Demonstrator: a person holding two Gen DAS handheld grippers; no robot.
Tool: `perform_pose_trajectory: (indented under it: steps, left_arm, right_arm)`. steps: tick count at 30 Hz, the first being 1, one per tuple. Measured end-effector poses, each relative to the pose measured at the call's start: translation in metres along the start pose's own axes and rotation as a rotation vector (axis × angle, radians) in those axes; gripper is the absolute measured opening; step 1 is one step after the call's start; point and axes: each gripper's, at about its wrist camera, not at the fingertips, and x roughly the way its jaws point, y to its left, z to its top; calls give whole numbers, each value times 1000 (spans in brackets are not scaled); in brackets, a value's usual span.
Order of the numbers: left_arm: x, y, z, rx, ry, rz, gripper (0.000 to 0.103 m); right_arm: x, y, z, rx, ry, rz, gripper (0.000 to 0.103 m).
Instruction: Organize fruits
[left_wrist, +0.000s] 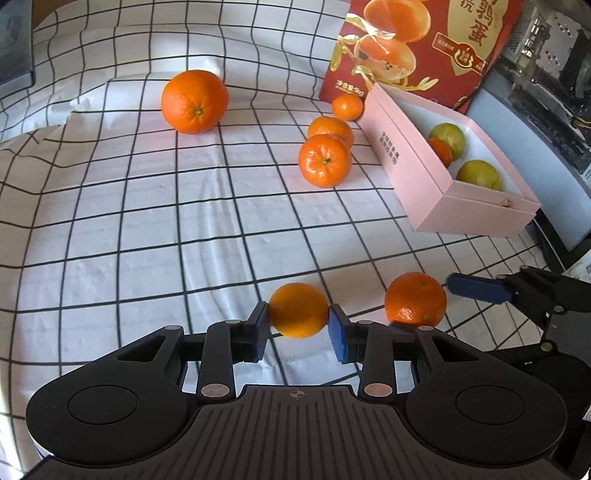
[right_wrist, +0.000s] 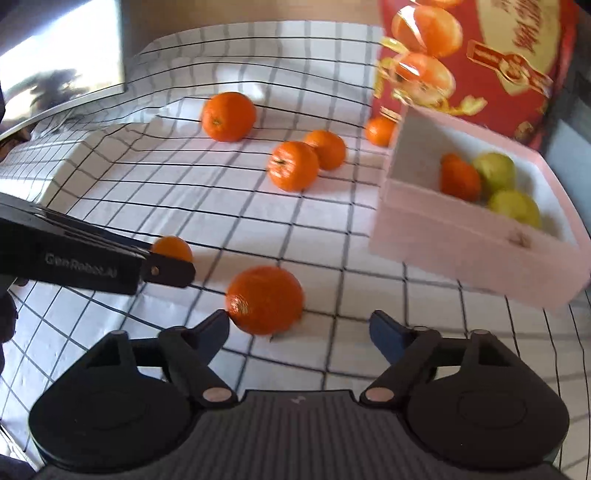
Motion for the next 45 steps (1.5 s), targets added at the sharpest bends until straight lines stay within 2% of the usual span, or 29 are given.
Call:
perform_pose_trajectory:
  steps: [4, 5, 6, 9, 14, 22, 29, 32, 36, 39, 42, 45]
  left_arm:
    - [0, 1, 0, -3, 0, -1, 39]
    - [0, 1, 0, -1, 0, 0, 40]
    - [0, 1, 0, 1, 1, 2, 40]
    - [1, 0, 1, 6, -1, 12, 40]
    - [7, -5, 8, 27, 5, 37, 40]
    - [13, -15, 13, 77, -3, 70, 39]
    - [18, -43, 21, 66, 4, -53, 39]
    - [12, -59, 55, 15, -29, -157, 39]
    - [-8, -96, 123, 72, -154, -221, 39]
    - [-10, -128, 175, 103, -182, -289, 39]
    - [4, -154, 214, 139, -186, -287, 39]
    - [36, -169, 231, 143, -133, -279, 39]
  right_arm:
    - [2, 10, 4, -47, -3, 29, 54]
    - [3, 11, 5, -52, -2, 34, 47]
    - [2, 12, 6, -51, -1, 43, 45]
    - [-1, 10, 9, -34, 6, 50, 45]
    - [-9, -6, 4, 14, 8, 11, 45]
    - [-21, -46, -16, 94, 27, -94, 45]
    - [-36, -90, -22, 165, 18, -167, 44]
    - [-48, -106, -6, 183, -33, -190, 44]
    - [-70, -123, 41, 145, -147, -214, 44]
    - [-76, -142, 79, 138, -201, -214, 44]
    - [-67, -159, 111, 137, -196, -215, 44]
    - [-45, -175, 124, 134, -141, -219, 44]
